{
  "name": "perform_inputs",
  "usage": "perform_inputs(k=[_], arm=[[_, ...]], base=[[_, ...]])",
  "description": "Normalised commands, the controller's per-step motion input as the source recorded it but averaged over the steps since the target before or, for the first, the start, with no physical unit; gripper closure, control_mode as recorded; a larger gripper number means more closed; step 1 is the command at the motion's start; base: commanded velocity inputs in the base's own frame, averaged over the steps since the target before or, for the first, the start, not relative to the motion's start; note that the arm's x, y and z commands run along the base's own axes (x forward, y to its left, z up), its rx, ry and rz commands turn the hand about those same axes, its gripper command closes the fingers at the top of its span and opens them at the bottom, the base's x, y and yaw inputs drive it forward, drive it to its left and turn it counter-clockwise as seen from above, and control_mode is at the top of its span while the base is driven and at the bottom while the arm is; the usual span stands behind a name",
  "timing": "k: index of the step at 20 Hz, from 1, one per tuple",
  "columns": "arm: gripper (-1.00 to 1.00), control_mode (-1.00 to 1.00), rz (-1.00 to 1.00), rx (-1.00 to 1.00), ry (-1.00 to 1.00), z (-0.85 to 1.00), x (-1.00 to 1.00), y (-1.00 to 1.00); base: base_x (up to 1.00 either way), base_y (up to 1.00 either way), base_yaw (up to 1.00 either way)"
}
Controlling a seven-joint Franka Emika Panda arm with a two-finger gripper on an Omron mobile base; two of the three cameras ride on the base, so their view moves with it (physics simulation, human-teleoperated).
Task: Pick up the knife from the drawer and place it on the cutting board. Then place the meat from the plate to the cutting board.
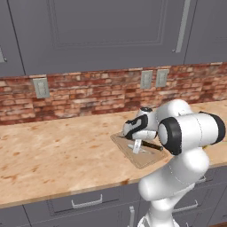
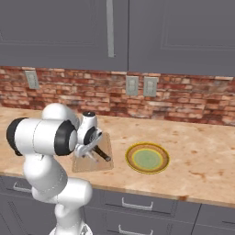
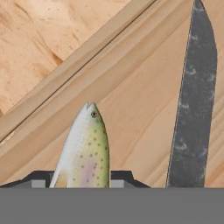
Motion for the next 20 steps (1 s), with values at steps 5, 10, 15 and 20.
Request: perform_inputs(k=[5,10,15,20], arm=[[-1.0,-1.0,0.08,0.0,-0.01,-0.08,0.01,0.0],[-1.0,-1.0,0.0,0.0,-0.09,0.08,-0.12,0.0],[-1.0,-1.0,0.0,0.0,-0.22,0.65,-0.36,0.0],[-1.0,-1.0,0.0,0.0,-0.13,0.55,-0.25,0.0]], base=[[0.0,0.0,0.0],[0.0,0.0,0.0],[0.0,0.0,0.0],[0.0,0.0,0.0]])
